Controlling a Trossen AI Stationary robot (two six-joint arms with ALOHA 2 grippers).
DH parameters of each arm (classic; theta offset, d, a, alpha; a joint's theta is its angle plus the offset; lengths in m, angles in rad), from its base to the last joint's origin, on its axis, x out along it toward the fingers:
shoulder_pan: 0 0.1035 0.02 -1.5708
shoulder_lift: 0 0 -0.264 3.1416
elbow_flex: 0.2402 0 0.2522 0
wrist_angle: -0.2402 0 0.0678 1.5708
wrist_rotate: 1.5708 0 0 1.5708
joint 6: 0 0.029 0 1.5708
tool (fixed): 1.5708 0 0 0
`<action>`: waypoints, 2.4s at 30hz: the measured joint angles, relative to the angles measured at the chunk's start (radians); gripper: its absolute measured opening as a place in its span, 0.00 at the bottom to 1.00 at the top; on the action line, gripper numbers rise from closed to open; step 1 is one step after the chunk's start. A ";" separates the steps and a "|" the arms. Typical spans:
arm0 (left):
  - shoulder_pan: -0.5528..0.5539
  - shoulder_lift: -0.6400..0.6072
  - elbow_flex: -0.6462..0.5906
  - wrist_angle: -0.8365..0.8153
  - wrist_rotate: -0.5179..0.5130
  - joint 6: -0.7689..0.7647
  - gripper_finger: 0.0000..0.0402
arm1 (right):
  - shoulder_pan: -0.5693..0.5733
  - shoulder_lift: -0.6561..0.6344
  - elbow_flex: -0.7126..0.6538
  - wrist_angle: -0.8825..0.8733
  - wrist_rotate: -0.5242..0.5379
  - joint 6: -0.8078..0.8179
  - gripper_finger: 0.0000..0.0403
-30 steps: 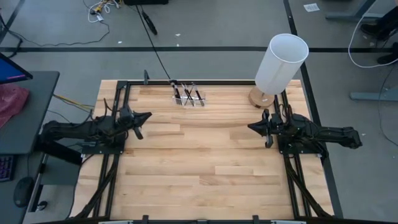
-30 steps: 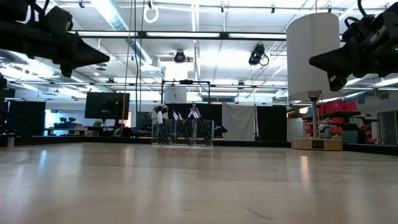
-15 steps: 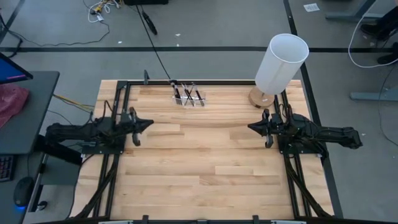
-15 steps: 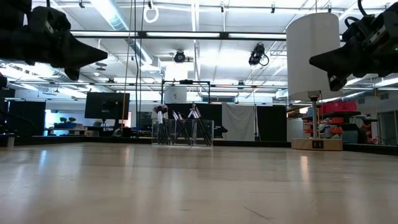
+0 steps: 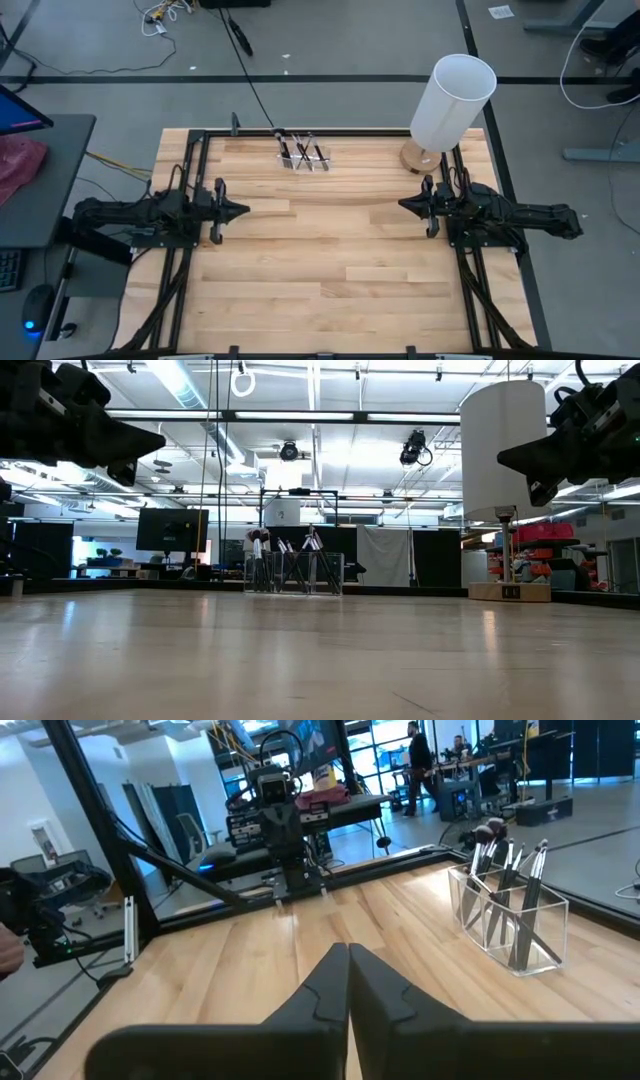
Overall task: Put items in baskets/containers
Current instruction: Return to Home Position
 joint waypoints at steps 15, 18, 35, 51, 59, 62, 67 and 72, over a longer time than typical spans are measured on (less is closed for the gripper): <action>0.000 0.021 -0.002 0.009 -0.026 -0.126 0.06 | 0.000 0.000 0.000 0.001 0.000 0.000 0.03; 0.000 0.021 -0.002 0.009 -0.026 -0.150 0.06 | 0.000 0.000 0.000 0.001 0.000 0.000 0.03; 0.000 0.021 -0.002 0.011 -0.027 -0.167 0.06 | 0.026 -0.025 -0.001 0.002 -0.031 -0.107 0.03; 0.000 0.021 -0.002 0.011 -0.027 -0.167 0.06 | 0.049 -0.005 -0.001 0.015 0.000 -0.185 0.03; 0.000 0.021 -0.002 0.012 -0.027 -0.167 0.06 | 0.049 -0.005 -0.001 0.014 0.000 -0.182 0.03; 0.000 0.021 -0.002 0.012 -0.027 -0.167 0.06 | 0.049 -0.005 -0.001 0.015 0.000 -0.182 0.03; 0.000 0.021 -0.002 0.012 -0.027 -0.167 0.06 | 0.049 -0.005 -0.001 0.015 0.000 -0.182 0.03; 0.000 0.021 -0.002 0.012 -0.027 -0.167 0.06 | 0.049 -0.005 -0.001 0.015 0.000 -0.182 0.03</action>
